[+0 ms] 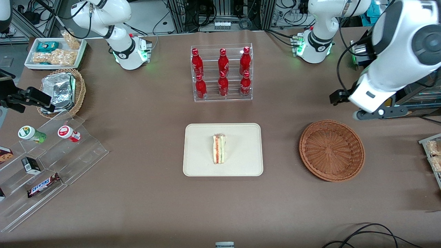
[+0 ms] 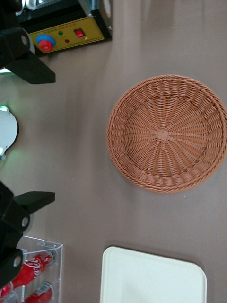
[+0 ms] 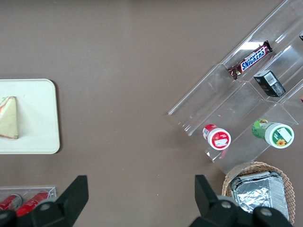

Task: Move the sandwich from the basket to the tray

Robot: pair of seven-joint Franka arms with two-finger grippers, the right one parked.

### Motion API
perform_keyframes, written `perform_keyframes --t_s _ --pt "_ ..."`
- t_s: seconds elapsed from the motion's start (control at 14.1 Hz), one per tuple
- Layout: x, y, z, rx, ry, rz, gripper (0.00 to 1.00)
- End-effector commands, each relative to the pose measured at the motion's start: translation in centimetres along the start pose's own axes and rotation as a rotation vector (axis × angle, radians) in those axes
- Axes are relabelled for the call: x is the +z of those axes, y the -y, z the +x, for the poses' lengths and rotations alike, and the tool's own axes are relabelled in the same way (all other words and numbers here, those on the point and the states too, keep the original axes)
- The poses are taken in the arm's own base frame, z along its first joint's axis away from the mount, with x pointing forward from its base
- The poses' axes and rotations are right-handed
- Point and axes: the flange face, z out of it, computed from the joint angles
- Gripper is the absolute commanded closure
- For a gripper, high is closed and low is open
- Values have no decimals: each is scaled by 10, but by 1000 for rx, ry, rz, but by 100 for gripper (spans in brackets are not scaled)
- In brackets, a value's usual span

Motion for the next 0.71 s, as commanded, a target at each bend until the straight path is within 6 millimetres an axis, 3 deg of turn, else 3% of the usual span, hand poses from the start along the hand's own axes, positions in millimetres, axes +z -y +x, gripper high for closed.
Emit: perform_keyframes --t_s 0.0,0.14,0.64 --pt "-18 25 -11 94 -36 -55 0" --pt "-29 44 -8 141 -65 -69 0" --pt "-36 64 -6 117 -100 -116 0"
